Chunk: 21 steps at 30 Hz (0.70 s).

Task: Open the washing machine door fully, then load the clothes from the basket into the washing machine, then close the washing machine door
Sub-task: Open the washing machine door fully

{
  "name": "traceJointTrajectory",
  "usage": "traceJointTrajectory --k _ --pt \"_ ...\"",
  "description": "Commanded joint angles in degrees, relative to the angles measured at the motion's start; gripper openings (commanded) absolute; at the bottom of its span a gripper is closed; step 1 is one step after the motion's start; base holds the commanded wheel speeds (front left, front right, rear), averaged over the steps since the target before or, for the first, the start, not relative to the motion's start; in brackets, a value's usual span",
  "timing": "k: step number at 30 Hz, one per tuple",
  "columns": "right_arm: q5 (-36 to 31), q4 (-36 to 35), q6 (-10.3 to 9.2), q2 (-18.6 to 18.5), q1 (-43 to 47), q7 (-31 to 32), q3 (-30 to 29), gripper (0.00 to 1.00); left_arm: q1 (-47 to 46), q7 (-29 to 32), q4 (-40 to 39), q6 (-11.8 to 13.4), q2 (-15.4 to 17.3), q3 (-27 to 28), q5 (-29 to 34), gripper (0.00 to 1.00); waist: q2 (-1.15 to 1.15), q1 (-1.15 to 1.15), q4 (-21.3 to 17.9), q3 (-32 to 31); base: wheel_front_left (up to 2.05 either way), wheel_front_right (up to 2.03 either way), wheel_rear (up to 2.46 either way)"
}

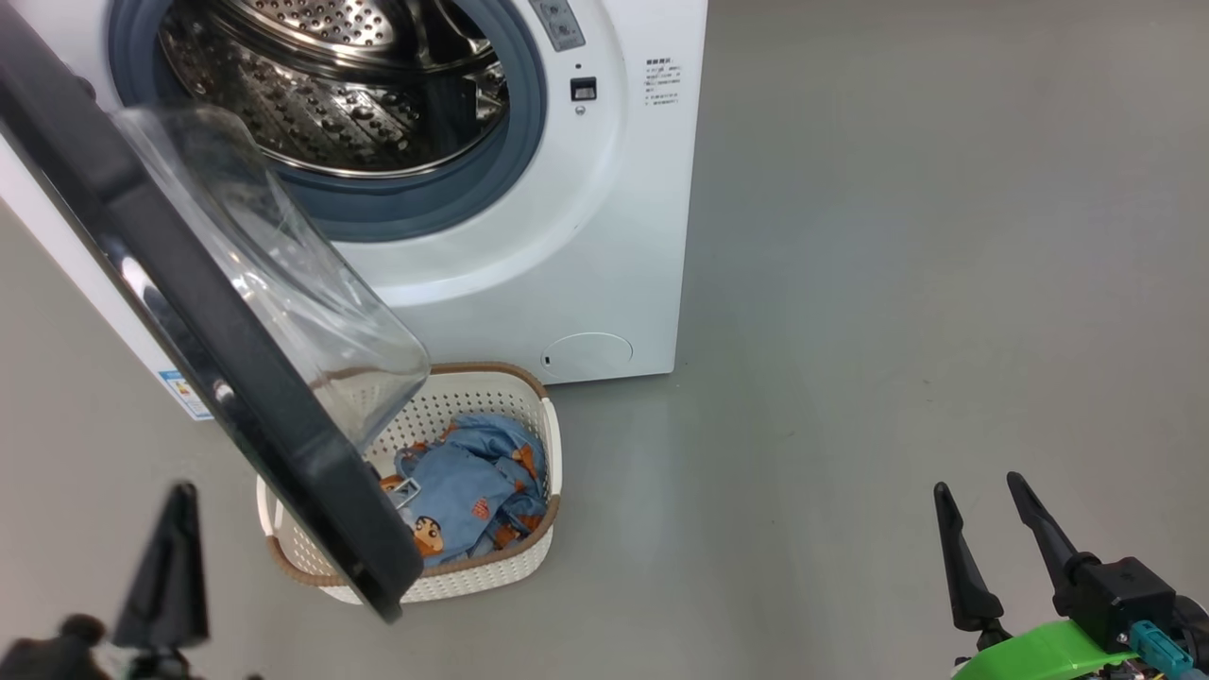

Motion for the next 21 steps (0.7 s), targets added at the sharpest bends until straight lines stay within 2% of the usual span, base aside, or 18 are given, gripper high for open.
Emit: traceJointTrajectory --k 1,3,5,6,7,10,14,21 --pt "0.3 -1.2 0.35 -0.2 -0.5 -0.7 1.2 1.0 -2.5 -0.5 -5.5 -0.2 1.2 3.5 0.0 0.0 0.0 0.0 0.1 -0.1 0.0 0.0 0.0" --pt "0.4 -1.2 0.35 -0.2 -0.5 -0.7 1.1 1.0 -2.9 -0.5 -7.5 -0.2 1.2 4.2 0.1 0.0 0.0 0.0 0.1 -0.2 0.0 0.0 0.0" --pt "0.4 -1.2 0.35 -0.2 -0.5 -0.7 1.1 1.0 -4.0 -0.5 -12.4 -0.2 1.2 5.6 0.4 0.0 0.0 0.0 0.2 -0.2 0.0 0.0 0.0" --pt "0.5 -1.1 0.35 -0.2 -0.5 -0.7 1.1 1.0 -5.4 -0.5 -17.3 -0.2 1.3 6.7 0.4 0.0 0.0 0.0 0.3 -0.2 0.0 0.0 0.0" --pt "0.5 -1.1 0.35 -0.2 -0.5 -0.7 1.1 1.0 -5.4 -0.5 -17.3 -0.2 1.3 6.7 0.4 0.0 0.0 0.0 0.3 -0.2 0.0 0.0 0.0" --pt "0.6 -1.0 0.35 -0.2 -0.6 -0.7 1.2 1.0 -7.7 -0.5 -25.3 -0.2 2.7 5.8 1.0 0.0 0.0 0.0 0.3 -0.1 0.0 0.0 0.0" --pt "0.8 -0.8 0.35 -0.2 -0.6 -0.7 1.4 1.0 -9.6 -0.5 -33.2 -0.2 4.6 0.2 1.4 0.0 0.0 0.0 0.4 -0.2 0.0 0.0 0.0" --pt "0.8 -0.6 0.35 -0.2 -1.0 -0.7 1.7 1.0 -10.3 -0.5 -37.4 -0.2 7.0 -13.4 1.6 0.0 0.0 0.0 0.3 0.3 0.0 0.0 0.0"
